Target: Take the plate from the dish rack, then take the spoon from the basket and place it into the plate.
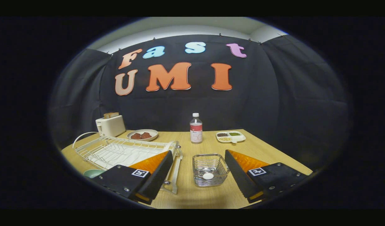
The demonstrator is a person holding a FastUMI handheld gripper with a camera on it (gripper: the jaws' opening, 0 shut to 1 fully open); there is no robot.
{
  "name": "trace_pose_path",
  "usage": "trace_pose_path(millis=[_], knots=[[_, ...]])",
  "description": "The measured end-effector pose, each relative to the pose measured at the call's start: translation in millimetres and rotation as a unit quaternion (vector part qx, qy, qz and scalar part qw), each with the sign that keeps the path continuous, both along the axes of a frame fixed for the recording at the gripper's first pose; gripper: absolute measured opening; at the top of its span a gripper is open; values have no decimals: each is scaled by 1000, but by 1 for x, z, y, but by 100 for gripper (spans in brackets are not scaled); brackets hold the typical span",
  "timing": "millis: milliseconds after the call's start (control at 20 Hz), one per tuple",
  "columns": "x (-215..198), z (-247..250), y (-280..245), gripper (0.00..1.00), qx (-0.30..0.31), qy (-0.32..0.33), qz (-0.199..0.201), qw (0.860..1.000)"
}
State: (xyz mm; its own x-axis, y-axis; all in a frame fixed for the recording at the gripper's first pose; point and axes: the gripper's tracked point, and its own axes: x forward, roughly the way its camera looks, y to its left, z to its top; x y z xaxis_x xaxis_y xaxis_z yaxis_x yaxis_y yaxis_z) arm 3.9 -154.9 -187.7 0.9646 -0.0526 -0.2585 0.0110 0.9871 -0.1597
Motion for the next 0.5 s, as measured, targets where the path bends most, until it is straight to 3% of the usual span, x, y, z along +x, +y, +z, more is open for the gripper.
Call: trace_pose_path(millis=[200,400,500], knots=[[13,-22,-7,96,18,10,7,1000],[12,-35,-14,76,8,19,8,1000],[5,-41,-10,62,33,29,11,999]])
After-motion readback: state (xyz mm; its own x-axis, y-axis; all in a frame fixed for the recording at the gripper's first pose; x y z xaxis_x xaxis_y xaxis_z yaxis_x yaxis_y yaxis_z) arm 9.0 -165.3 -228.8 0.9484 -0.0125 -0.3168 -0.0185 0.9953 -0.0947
